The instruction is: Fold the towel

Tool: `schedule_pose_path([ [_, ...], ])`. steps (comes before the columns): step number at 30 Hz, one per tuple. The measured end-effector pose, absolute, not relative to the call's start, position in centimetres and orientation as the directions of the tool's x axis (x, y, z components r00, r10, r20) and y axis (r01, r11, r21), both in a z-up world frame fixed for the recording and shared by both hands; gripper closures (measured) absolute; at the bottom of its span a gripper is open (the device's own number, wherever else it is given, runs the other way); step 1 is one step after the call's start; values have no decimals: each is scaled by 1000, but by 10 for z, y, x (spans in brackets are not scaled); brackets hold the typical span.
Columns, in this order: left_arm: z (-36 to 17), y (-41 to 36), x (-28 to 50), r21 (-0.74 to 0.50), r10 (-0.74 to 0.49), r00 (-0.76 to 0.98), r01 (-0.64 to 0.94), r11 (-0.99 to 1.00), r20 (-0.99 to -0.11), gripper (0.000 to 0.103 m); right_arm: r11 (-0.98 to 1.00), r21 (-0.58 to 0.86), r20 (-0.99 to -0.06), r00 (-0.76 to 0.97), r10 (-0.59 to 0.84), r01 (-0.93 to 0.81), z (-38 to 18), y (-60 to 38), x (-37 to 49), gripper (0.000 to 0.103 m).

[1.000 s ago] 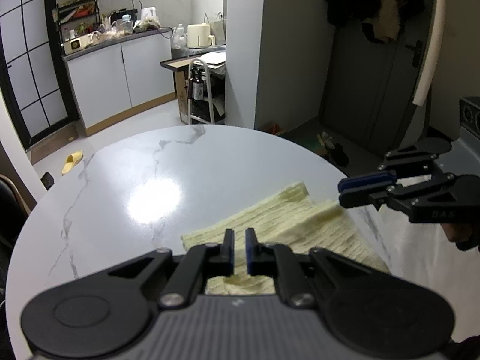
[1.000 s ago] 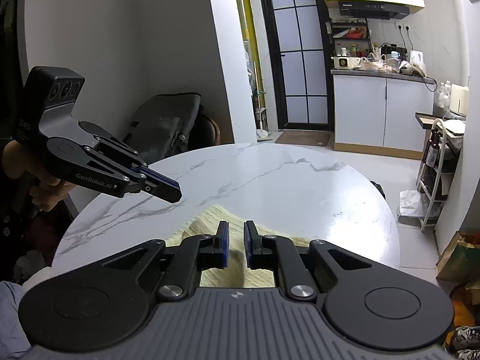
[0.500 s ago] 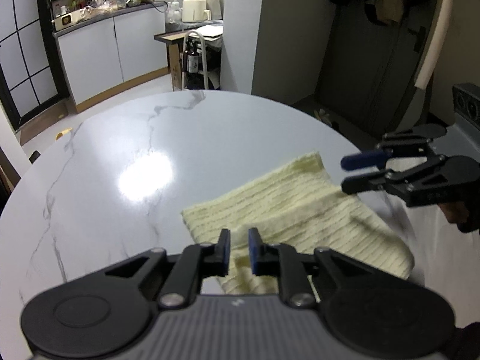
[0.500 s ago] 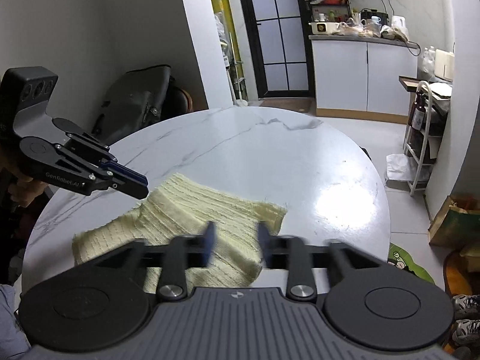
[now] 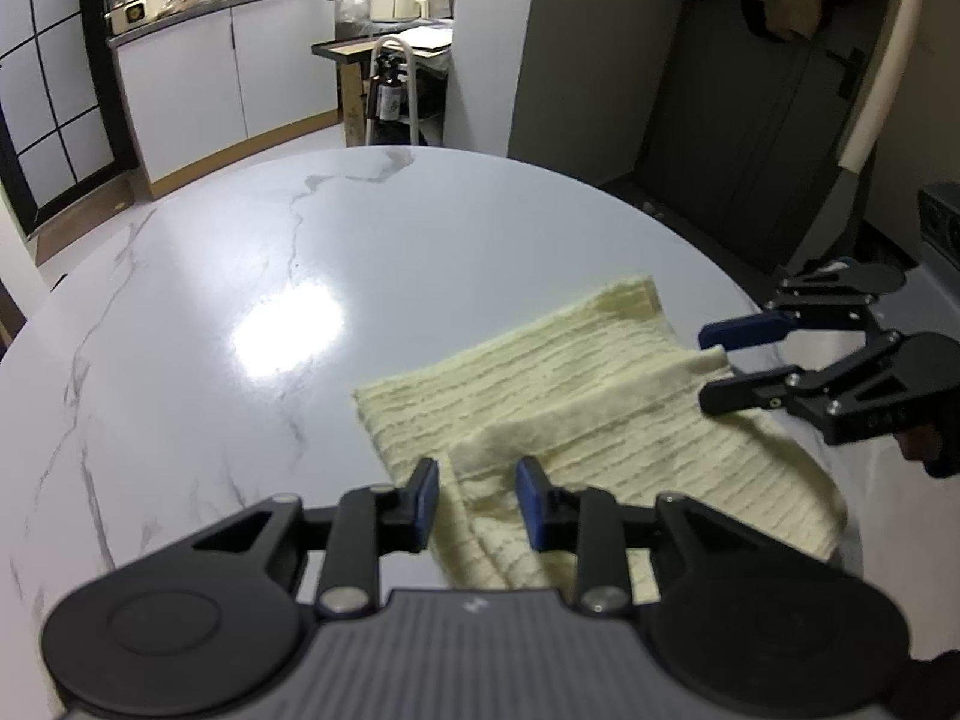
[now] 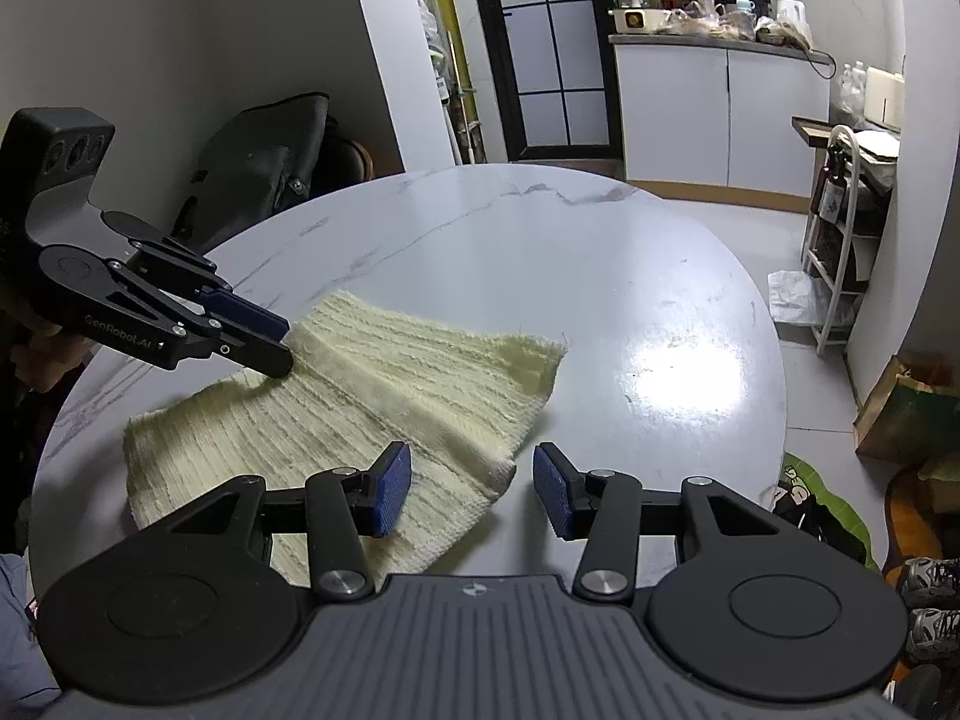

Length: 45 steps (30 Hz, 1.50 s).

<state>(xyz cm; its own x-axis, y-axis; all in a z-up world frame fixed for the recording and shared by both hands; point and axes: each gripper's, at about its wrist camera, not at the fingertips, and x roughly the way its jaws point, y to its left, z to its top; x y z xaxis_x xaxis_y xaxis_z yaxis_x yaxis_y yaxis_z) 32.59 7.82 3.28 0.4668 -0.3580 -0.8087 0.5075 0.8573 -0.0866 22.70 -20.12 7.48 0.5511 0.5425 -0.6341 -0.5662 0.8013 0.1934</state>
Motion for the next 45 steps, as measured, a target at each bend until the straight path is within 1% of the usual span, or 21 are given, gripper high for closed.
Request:
schedule_pose_path([
  [6,28,80,326,-90,-363,467,509,856,-806,70,802,213,-629,550,550,-559,72,-204,232,56],
  [8,27,80,326,-86,-363,471,512,854,-804,71,793,210,-628,543,558,-572,72,-201,233,67],
  [9,27,79,325,-80,-361,472,516,853,-804,73,786,209,-627,537,564,-582,71,-199,233,70],
  [12,27,76,324,-72,-359,475,521,850,-804,79,781,194,-628,536,563,-593,72,-196,234,77],
  [13,27,76,323,-70,-358,476,522,850,-803,79,782,190,-629,538,561,-593,73,-195,234,84],
  [14,28,75,323,-67,-356,478,522,851,-803,80,783,186,-629,540,559,-593,73,-195,234,86],
  [20,30,73,319,-57,-356,492,523,851,-794,87,781,135,-619,564,546,-609,80,-192,225,88],
  [24,35,73,315,-54,-363,504,527,848,-784,91,777,120,-595,581,555,-618,89,-192,219,89],
  [33,56,77,302,-41,-377,548,527,849,-746,95,770,95,-542,616,572,-631,111,-193,208,90],
  [45,94,78,298,2,-373,616,519,854,-694,96,758,5,-473,666,576,-652,153,-186,203,90],
])
